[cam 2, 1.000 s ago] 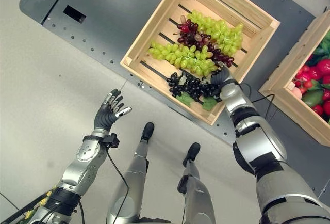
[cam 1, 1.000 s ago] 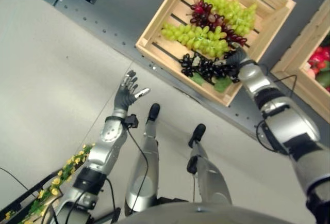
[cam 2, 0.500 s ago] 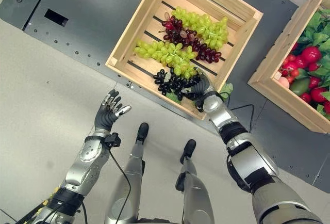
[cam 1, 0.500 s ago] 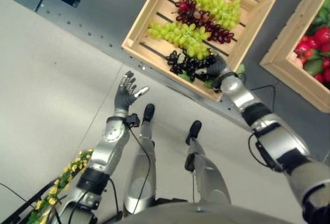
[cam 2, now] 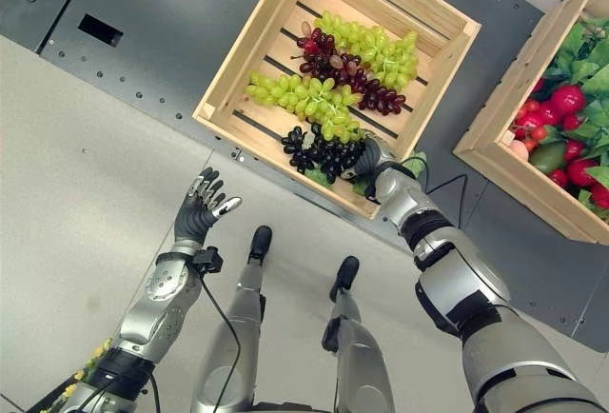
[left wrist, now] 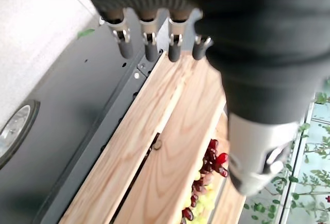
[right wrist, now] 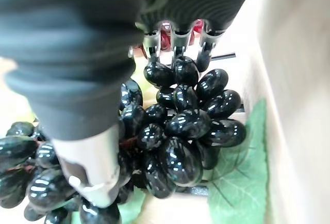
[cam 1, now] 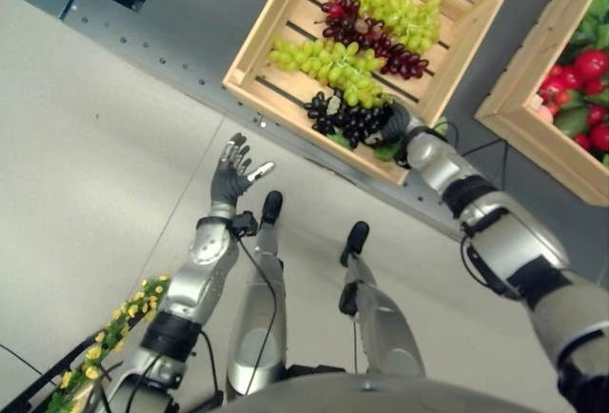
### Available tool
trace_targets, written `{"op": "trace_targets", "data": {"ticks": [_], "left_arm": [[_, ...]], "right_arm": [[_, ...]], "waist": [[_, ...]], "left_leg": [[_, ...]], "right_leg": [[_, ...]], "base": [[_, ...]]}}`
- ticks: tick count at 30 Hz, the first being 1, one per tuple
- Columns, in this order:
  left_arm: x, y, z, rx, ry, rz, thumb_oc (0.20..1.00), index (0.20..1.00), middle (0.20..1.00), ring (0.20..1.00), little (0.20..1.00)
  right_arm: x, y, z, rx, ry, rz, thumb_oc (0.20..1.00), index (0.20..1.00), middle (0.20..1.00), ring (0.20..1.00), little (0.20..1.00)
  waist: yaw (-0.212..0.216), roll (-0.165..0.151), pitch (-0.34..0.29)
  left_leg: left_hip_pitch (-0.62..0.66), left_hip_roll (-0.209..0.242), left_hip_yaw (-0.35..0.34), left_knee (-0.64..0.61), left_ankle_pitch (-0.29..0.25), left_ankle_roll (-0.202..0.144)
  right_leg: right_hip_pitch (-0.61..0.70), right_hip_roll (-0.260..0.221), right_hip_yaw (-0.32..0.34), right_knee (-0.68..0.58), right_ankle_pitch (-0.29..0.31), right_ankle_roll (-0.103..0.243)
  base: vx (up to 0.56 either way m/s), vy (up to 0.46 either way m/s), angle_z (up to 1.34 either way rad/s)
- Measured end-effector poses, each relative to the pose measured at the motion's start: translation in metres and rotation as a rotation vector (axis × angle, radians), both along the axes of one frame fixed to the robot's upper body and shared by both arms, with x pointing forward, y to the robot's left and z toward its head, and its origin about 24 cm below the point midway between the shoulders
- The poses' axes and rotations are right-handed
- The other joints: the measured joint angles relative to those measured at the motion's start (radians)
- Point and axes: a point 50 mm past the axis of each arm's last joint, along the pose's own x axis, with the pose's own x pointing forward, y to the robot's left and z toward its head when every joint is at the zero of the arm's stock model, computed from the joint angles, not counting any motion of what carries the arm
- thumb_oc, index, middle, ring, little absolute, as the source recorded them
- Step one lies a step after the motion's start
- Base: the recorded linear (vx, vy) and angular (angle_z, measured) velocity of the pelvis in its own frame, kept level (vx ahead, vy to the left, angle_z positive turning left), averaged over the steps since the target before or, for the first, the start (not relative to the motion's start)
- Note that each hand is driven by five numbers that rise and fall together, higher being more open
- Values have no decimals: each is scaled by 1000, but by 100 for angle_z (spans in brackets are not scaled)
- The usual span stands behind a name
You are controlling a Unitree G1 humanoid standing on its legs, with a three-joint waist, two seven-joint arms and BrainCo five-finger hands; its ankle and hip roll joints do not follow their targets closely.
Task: Pick up the fruits from the basket on one side to the basket on the other side
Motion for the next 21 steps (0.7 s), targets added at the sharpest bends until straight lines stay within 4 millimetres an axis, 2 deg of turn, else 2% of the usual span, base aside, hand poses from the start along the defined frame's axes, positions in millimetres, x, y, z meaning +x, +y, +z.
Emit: {"op": "trace_targets", "data": {"ticks": [4, 11, 17, 21], "left_arm": [[1, 4, 2, -2, -8, 16, 1000, 1000, 1000, 1000, 1000], [1, 9, 3, 16, -10, 25, 1000, 1000, 1000, 1000, 1000], [3, 8, 6, 18, -20, 18, 1000, 1000, 1000, 1000, 1000], [3, 8, 7, 19, -22, 16, 1000, 1000, 1000, 1000, 1000]], "right_arm": [[-2, -3, 2, -17, 3, 25, 1000, 1000, 1000, 1000, 1000], [-2, -11, 2, -65, 26, 29, 1000, 1000, 1000, 1000, 1000], [4, -32, -1, -123, 83, -78, 1000, 1000, 1000, 1000, 1000], [6, -32, -3, -158, 97, -109, 1000, 1000, 1000, 1000, 1000]], "waist": [[0, -17, 8], [3, -17, 8], [29, -18, 9], [28, -24, 11]], "left_leg": [[-1, 0, 0, 0, 0, -1], [-1, -1, -1, 1, -1, -1], [-1, -4, -7, 4, 0, -1], [-1, -9, -8, 5, 0, 0]], "right_leg": [[0, 0, 0, 0, 0, 0], [0, -1, 0, 0, 0, 0], [5, -2, -1, 0, 0, 0], [7, -8, -2, 0, 2, 3]], "base": [[0, 0, 0], [0, 0, 0], [-2, 4, 2], [-1, 4, 1]]}}
